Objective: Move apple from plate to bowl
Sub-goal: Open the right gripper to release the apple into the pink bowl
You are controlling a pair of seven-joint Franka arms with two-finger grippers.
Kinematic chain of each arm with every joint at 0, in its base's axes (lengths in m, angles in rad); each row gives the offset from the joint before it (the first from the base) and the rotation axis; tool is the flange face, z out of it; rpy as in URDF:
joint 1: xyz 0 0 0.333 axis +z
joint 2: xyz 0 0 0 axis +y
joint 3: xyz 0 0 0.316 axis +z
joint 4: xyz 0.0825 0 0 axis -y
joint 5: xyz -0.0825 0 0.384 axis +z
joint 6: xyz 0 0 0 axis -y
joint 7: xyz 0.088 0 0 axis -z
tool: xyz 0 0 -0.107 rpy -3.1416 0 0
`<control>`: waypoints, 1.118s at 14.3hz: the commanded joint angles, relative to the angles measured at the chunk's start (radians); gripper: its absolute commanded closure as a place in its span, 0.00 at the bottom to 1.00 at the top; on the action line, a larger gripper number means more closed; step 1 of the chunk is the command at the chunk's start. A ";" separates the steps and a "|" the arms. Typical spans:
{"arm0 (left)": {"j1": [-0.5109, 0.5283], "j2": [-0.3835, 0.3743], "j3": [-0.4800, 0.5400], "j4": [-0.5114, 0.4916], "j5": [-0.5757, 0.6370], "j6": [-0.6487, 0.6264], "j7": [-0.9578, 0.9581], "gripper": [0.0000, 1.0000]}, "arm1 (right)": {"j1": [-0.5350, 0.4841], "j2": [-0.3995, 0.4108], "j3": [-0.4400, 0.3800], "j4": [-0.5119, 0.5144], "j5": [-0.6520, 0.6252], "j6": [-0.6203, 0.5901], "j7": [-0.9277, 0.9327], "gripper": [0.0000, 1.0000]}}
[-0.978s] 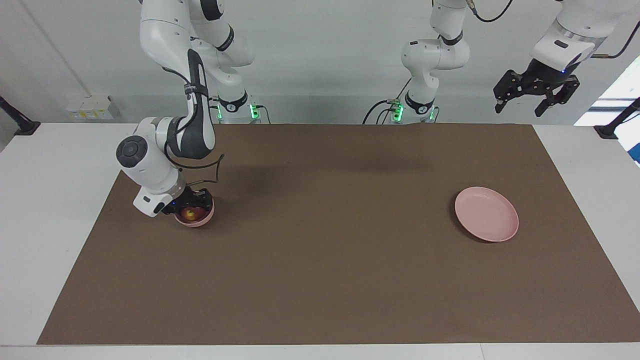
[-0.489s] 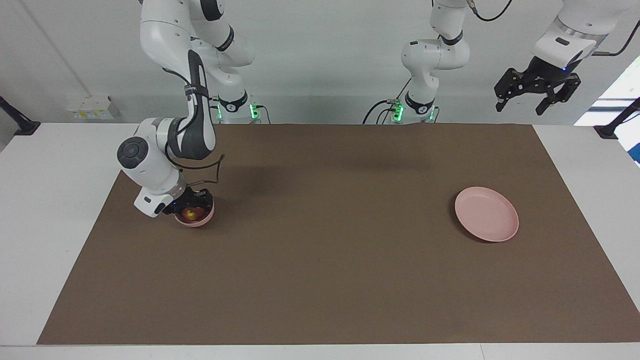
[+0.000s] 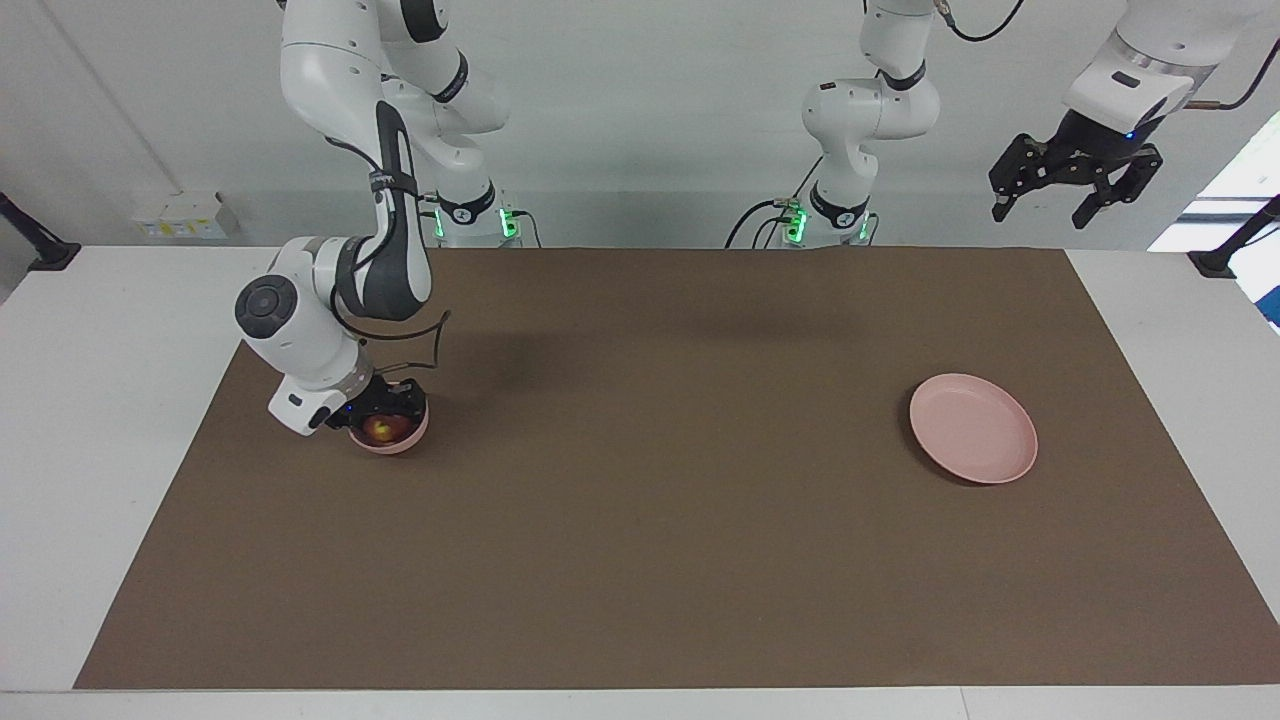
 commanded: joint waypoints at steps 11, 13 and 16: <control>0.016 -0.012 -0.001 -0.003 -0.004 -0.002 0.011 0.00 | -0.010 -0.030 0.008 0.016 -0.027 0.005 0.042 0.00; 0.016 -0.013 0.000 -0.005 -0.004 -0.008 0.011 0.00 | -0.010 -0.073 0.008 0.018 -0.029 -0.014 0.107 0.00; 0.016 -0.013 0.000 -0.003 -0.002 -0.008 0.011 0.00 | 0.006 -0.123 0.008 0.051 -0.030 -0.109 0.221 0.00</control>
